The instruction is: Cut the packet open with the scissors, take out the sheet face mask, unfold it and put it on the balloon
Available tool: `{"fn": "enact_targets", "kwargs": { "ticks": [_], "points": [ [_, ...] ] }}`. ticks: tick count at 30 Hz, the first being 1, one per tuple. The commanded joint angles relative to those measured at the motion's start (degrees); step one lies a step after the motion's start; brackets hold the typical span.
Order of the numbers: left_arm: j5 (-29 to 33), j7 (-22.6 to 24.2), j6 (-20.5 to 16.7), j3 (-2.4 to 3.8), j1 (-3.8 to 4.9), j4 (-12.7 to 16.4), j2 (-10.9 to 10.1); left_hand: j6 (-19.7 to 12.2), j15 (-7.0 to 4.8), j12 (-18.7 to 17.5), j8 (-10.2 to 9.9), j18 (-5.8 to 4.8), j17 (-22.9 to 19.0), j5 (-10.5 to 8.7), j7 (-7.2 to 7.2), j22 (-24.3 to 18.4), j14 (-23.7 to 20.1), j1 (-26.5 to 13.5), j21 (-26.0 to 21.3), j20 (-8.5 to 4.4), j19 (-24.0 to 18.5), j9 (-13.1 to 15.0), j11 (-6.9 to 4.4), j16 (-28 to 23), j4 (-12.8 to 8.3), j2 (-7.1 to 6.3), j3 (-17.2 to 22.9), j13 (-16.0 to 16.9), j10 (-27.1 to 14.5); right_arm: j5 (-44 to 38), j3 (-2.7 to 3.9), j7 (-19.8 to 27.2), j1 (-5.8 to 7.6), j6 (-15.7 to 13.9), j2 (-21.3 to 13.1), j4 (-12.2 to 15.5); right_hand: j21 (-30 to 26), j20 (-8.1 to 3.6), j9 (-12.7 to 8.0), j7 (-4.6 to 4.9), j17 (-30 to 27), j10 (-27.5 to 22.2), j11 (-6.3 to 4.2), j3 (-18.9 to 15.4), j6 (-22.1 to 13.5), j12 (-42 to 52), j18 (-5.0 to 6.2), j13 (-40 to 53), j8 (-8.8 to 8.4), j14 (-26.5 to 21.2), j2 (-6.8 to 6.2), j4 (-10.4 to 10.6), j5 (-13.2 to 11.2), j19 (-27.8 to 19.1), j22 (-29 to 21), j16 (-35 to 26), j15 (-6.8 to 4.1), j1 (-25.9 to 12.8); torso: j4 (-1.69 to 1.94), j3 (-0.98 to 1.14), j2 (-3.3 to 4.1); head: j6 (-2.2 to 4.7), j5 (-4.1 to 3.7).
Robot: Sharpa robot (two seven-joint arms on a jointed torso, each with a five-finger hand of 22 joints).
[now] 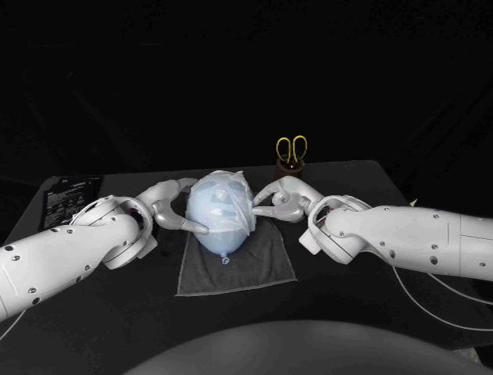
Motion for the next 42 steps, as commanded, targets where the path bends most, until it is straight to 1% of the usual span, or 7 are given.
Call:
{"fn": "enact_targets", "kwargs": {
  "ticks": [1, 11, 15, 21, 29, 38, 42],
  "points": [
    [0.2, -0.3, 0.5, -0.01, -0.07, 0.0, 0.1, 0.4, -0.01, 0.2, 0.3, -0.31, -0.1, 0.23, 7.13, 0.0, 0.1, 0.7, 0.3, -0.01, 0.5, 0.1, -0.04, -0.1, 0.1, -0.02, 0.1, -0.1, 0.4, -1.0, 0.01, 0.2, -0.09, -1.2, 0.4, -0.1, 0.6, 0.11, 0.2, -0.21, 15.1, 1.7, -0.24, 1.1, 1.2, 0.5, -0.22, 9.6, -0.17, 6.1, -0.09, -0.3, -0.1, 3.2, 12.7, 0.2, -0.28, -0.1, -0.02, 0.01, 0.0, 0.01, -0.02],
    [0.3, -0.2, 0.6, 0.0, -0.07, 0.2, 0.2, 0.4, -0.01, 0.2, 0.3, -0.31, -0.1, 0.23, 7.13, 0.0, 0.1, 0.7, 0.3, -0.01, 0.5, 0.1, -0.04, -0.1, 0.1, -0.02, 0.1, -0.1, 0.4, -0.5, 0.04, 1.0, -0.11, -5.0, 1.3, -0.8, 1.9, -0.7, 1.2, -1.64, 15.1, 2.7, -1.46, 3.9, 4.0, 1.4, -0.49, 10.5, 0.89, 6.1, 1.47, -1.2, -0.1, 3.7, 13.0, 0.2, -1.3, -1.5, 0.01, 0.04, 0.03, 0.01, 0.05],
    [0.3, -0.3, 0.6, 0.0, -0.07, 0.3, 0.2, 0.4, -0.01, 0.2, 0.3, -0.31, -0.1, 0.23, 7.13, 0.0, 0.1, 0.7, 0.3, -0.01, 0.5, 0.1, -0.04, -0.1, 0.1, -0.02, 0.1, -0.1, 0.4, -0.4, 0.07, 1.3, -0.11, -5.6, 1.5, -1.0, 2.2, -1.47, 2.3, -2.78, 15.1, 3.4, -2.46, 5.3, 5.7, 2.1, -0.54, 11.3, 2.51, 6.1, 1.23, -2.4, -0.1, 3.8, 13.1, 0.2, -2.19, -2.5, -0.01, 0.06, 0.05, 0.01, 0.05],
    [0.3, -0.3, 0.6, 0.0, -0.06, 0.2, 0.1, 0.4, -0.01, 0.2, 0.3, -0.31, -0.1, 0.23, 7.13, 0.0, 0.1, 0.7, 0.3, -0.01, 0.5, 0.1, -0.04, -0.1, 0.1, -0.02, 0.1, -0.1, 0.4, -0.4, 0.12, 1.5, -0.1, -5.9, 1.6, -1.1, 2.4, -2.22, 4.1, -3.74, 15.1, 6.0, -3.3, 7.4, 6.8, 5.5, -0.58, 14.8, 4.75, 6.1, 0.75, -3.7, -0.1, 3.9, 13.1, 0.2, -2.97, -3.9, -0.05, 0.05, 0.02, 0.01, 0.02],
    [0.3, -0.4, 0.5, 0.0, -0.06, 0.2, 0.2, 0.4, -0.01, 0.2, 0.3, -0.31, -0.1, 0.23, 7.13, 0.0, 0.1, 0.7, 0.3, -0.01, 0.5, 0.1, -0.04, -0.1, 0.1, -0.02, 0.1, -0.1, 0.4, -1.5, 0.15, 0.8, -0.1, -5.9, 1.5, -0.8, 3.1, -2.89, 8.2, -4.43, 15.1, 6.1, -4.02, 12.1, 6.5, 5.7, -0.76, 15.0, 8.86, 6.1, -0.15, -5.9, -0.1, 4.2, 13.4, 0.2, -3.52, -6.5, -0.06, 0.05, 0.0, 0.01, -0.17],
    [0.3, -0.4, 0.5, 0.0, -0.06, 0.2, 0.2, 0.4, -0.01, 0.2, 0.3, -0.31, -0.1, 0.23, 7.13, 0.0, 0.1, 0.7, 0.3, -0.01, 0.5, 0.1, -0.04, -0.1, 0.1, -0.02, 0.1, -0.1, 0.4, -4.1, 0.16, -0.9, -0.11, -6.2, 1.3, -0.2, 3.7, -3.17, 14.4, -4.98, 15.1, 6.1, -4.41, 17.4, 4.8, 5.7, -0.89, 15.0, 13.43, 6.1, -0.61, -7.7, -0.1, 4.4, 13.5, 0.2, -3.84, -10.0, 0.01, 0.02, 0.0, 0.01, -0.3],
    [0.3, -0.4, 0.5, 0.0, -0.06, 0.2, 0.2, 0.4, -0.01, 0.2, 0.3, -0.31, -0.1, 0.23, 7.13, 0.0, 0.1, 0.7, 0.3, -0.01, 0.5, 0.1, -0.04, -0.1, 0.1, -0.02, 0.1, -0.1, 0.4, -5.5, 0.16, -1.4, -0.12, -6.1, 1.3, 0.2, 3.7, -3.22, 16.0, -5.04, 15.1, 6.1, -4.46, 18.4, 4.3, 5.7, -0.88, 15.0, 14.39, 6.1, -0.61, -7.9, -0.1, 4.3, 13.5, 0.2, -3.94, -10.8, -0.03, 0.01, 0.0, 0.01, -0.26]
  ]
}}
